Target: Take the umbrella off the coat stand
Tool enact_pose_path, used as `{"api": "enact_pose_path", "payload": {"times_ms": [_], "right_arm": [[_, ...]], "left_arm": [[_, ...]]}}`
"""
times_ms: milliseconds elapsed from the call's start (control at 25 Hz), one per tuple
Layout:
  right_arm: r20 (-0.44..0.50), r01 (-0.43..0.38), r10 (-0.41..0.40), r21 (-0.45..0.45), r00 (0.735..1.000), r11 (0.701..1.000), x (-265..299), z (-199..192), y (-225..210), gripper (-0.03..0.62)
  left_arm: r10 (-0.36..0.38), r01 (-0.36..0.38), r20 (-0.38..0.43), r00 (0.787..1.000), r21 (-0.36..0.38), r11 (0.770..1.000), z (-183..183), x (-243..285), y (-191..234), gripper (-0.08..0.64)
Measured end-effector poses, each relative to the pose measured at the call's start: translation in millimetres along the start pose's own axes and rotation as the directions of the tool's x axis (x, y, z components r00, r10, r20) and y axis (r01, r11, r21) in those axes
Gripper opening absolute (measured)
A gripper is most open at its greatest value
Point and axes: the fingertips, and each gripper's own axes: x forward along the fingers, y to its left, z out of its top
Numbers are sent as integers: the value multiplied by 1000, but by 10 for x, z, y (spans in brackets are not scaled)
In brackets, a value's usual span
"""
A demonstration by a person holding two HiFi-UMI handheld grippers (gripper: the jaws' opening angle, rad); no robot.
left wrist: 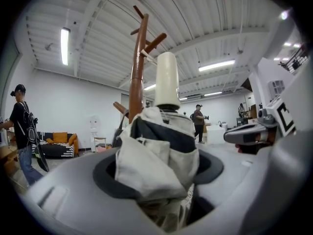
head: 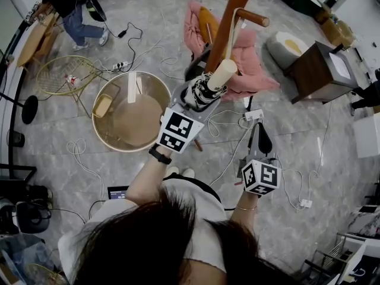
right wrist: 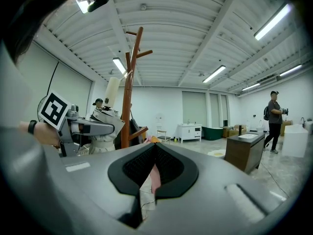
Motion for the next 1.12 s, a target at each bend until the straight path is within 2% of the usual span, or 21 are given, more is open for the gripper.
{"api": "enact_pose_path", "payload": {"times_ms": [520,680,1120], "right_arm": [[46,33,-34,7,998,999,-276,146,-21,3],[55,43,-44,6,998,999,-343,178,-44,3],[81,80,-80,1,993,997,-493,268,-137,3]], "left_arm": [[-51,48,86,995,44,998,459,-247,-275,341],[-72,64,109,991,78,995,598,-279,-382,341],[-142,126,155,978,105,986,839,-266,-640,339]]}}
